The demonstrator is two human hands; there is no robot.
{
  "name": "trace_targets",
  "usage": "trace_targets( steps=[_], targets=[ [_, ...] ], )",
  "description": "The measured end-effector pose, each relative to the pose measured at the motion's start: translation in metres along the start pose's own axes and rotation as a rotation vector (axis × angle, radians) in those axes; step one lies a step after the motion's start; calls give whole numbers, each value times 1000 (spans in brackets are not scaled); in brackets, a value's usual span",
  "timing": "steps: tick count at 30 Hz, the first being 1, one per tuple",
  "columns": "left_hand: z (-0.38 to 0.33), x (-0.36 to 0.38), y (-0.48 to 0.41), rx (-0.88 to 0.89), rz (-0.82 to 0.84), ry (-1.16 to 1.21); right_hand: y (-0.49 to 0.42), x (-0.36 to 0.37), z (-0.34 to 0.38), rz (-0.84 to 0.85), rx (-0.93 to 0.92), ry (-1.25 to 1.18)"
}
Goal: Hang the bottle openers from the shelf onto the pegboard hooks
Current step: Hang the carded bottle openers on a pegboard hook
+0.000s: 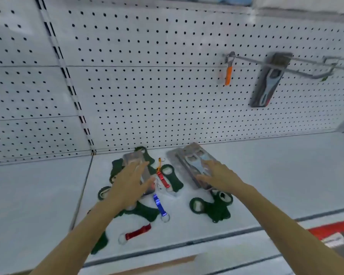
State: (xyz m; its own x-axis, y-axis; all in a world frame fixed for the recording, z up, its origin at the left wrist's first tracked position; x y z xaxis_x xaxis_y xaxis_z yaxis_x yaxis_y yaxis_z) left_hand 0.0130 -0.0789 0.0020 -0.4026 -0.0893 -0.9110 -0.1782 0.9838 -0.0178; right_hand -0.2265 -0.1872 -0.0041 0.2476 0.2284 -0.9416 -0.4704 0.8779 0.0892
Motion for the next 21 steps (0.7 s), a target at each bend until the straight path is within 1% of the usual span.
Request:
trace_targets(
  steps=[3,8,13,16,21],
  targets=[
    [7,18,-9,-35,-22,-76,-12,4,-12,-81,26,-110],
    [22,46,-12,-46,46,-101,-20,10,-24,-190,111,-319],
    [28,54,-12,-44,60,-64,-27,14,-33,-167,204,-409],
    [28,51,-13,-51,52,1,-30,16,-39,-146,274,-405],
    [31,47,-11,-45,25,118,-36,18,-43,-86,374,-481]
  ],
)
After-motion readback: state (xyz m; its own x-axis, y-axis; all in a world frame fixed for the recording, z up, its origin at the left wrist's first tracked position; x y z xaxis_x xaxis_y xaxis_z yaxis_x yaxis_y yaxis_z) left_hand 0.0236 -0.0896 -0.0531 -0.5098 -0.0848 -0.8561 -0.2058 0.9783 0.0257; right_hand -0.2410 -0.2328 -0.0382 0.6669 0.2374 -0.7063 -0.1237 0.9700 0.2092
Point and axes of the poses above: each hand's wrist, its own y-axis away from the middle knuckle, its own x-axis out of the palm, z = x × y, the point moved 8 cm from there along -y, towards the middle knuckle, and after that the axes turned 1 degree about -x, right-handed, at the moved point
